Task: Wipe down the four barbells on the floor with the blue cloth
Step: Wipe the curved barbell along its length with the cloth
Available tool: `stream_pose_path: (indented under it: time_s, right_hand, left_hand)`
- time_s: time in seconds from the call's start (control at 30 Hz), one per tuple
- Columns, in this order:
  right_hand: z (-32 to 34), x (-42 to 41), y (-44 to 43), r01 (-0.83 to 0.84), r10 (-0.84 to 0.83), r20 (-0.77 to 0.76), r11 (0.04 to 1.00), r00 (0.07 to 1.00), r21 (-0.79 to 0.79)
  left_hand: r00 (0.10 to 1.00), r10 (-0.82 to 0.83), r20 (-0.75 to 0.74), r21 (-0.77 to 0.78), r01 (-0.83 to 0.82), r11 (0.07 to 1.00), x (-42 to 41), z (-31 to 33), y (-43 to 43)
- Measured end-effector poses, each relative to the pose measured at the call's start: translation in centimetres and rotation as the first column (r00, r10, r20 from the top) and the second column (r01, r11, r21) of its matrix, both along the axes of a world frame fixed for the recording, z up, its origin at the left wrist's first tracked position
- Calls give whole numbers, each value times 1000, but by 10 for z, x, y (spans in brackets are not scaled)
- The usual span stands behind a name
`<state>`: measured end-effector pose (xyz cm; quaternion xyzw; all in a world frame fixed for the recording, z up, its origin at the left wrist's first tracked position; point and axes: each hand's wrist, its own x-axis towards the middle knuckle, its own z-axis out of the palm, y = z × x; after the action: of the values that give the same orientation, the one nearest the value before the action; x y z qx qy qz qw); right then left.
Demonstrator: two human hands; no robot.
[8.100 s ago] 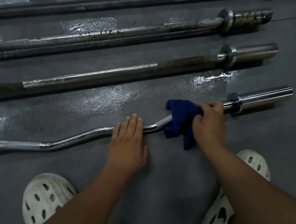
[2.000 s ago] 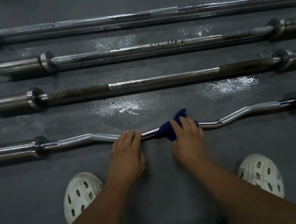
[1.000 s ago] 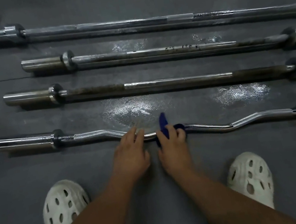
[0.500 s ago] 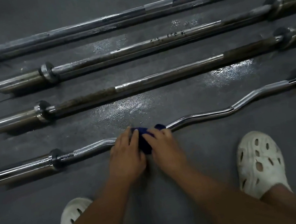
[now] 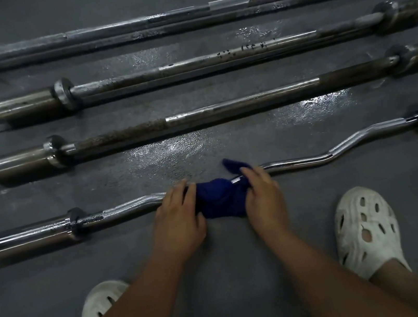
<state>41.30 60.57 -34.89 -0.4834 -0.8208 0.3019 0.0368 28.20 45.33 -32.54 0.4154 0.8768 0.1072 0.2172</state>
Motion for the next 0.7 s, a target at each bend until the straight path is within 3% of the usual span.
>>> stream_pose_path:
  time_s: [0.07,0.17,0.23,0.3,0.37,0.43,0.53,0.6,0.7]
  right_hand:
    - [7,-15,-19,45,-45,-27,999,999,-3]
    - [7,-40,-54,-334,330,-60,939,942,-80]
    - [2,-41,-40,-458,456,-35,885,889,-89]
    - [2,-27,-18,-376,373,-60,925,926,-54]
    - [10,-6,4,-104,103,-106,995,989,-4]
    - [16,16,35,173,-166,-123,984,978,51]
    - [7,30,64,363,-364,1,930,931,65]
    - [6,12,44,362,-363,70,932,929,16]
    - [5,-14,-17,3,-18,192,997,981,79]
  left_hand:
    - [1000,23,14,-2,-23,1000,0,-3,2]
    - [999,24,42,20,-25,999,1,-5,0]
    - [999,-15,39,26,14,1000,-2,-6,-3]
    - [999,-30,30,32,29,999,-6,-5,-5]
    - [999,-16,35,40,15,999,-6,-4,-4]
    - [1000,-13,26,52,11,999,-5,-4,-3]
    - [1000,-17,17,65,16,998,-2,-2,-2]
    - [1000,-21,21,56,20,998,-2,-2,-3]
    - [999,-16,47,19,15,1000,-1,0,-5]
